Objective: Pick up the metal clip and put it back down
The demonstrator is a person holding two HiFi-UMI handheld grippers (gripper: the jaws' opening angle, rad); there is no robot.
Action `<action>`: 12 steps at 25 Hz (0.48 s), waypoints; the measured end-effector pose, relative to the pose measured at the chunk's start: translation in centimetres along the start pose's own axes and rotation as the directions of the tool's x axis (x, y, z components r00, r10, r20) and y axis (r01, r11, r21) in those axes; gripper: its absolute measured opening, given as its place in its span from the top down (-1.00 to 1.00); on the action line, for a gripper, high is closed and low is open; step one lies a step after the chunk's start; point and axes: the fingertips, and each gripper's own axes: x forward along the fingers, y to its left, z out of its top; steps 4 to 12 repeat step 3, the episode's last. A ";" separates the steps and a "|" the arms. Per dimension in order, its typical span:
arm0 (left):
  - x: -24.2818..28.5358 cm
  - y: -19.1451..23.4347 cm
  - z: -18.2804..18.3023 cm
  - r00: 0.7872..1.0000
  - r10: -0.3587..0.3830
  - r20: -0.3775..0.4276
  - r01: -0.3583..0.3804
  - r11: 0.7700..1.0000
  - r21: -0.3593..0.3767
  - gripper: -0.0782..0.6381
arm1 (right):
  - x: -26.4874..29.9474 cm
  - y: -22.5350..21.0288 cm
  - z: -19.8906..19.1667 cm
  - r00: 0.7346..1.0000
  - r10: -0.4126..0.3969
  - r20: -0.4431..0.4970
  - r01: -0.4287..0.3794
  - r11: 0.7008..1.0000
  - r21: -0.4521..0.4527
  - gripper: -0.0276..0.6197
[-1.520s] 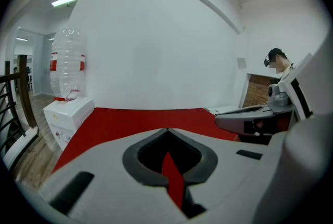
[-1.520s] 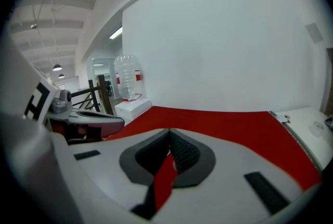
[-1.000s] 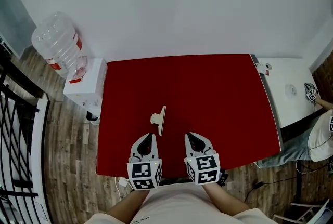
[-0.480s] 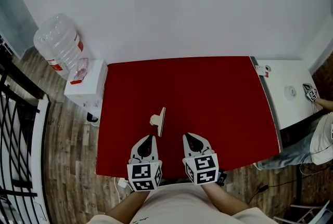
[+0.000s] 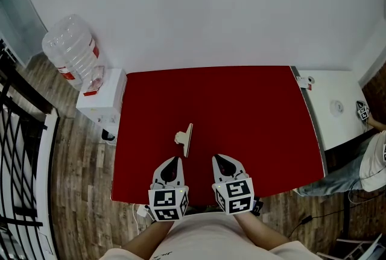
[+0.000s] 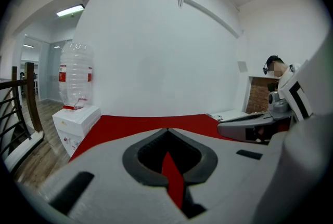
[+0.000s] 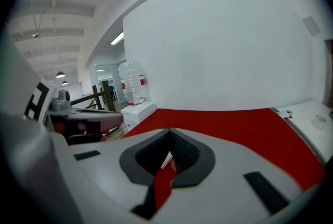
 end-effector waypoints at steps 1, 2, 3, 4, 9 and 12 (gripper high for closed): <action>-0.1 0.0 -0.1 1.000 -0.001 0.000 0.001 1.000 0.000 0.76 | 0.0 0.1 0.0 1.000 0.001 -0.001 -0.001 1.000 -0.003 0.90; -0.1 0.0 -0.1 1.000 -0.001 0.000 0.001 1.000 0.000 0.76 | 0.0 0.2 0.0 1.000 0.003 -0.001 -0.003 1.000 -0.005 0.90; -0.2 0.0 -0.1 1.000 -0.002 0.000 0.002 1.000 0.000 0.76 | -0.1 0.3 0.0 1.000 0.004 -0.002 -0.004 1.000 -0.008 0.90; -0.2 0.0 -0.1 1.000 -0.002 0.000 0.002 1.000 0.000 0.76 | -0.1 0.3 0.0 1.000 0.004 -0.002 -0.004 1.000 -0.008 0.90; -0.2 0.0 -0.1 1.000 -0.002 0.000 0.002 1.000 0.000 0.76 | -0.1 0.3 0.0 1.000 0.004 -0.002 -0.004 1.000 -0.008 0.90; -0.2 0.0 -0.1 1.000 -0.002 0.000 0.002 1.000 0.000 0.76 | -0.1 0.3 0.0 1.000 0.004 -0.002 -0.004 1.000 -0.008 0.90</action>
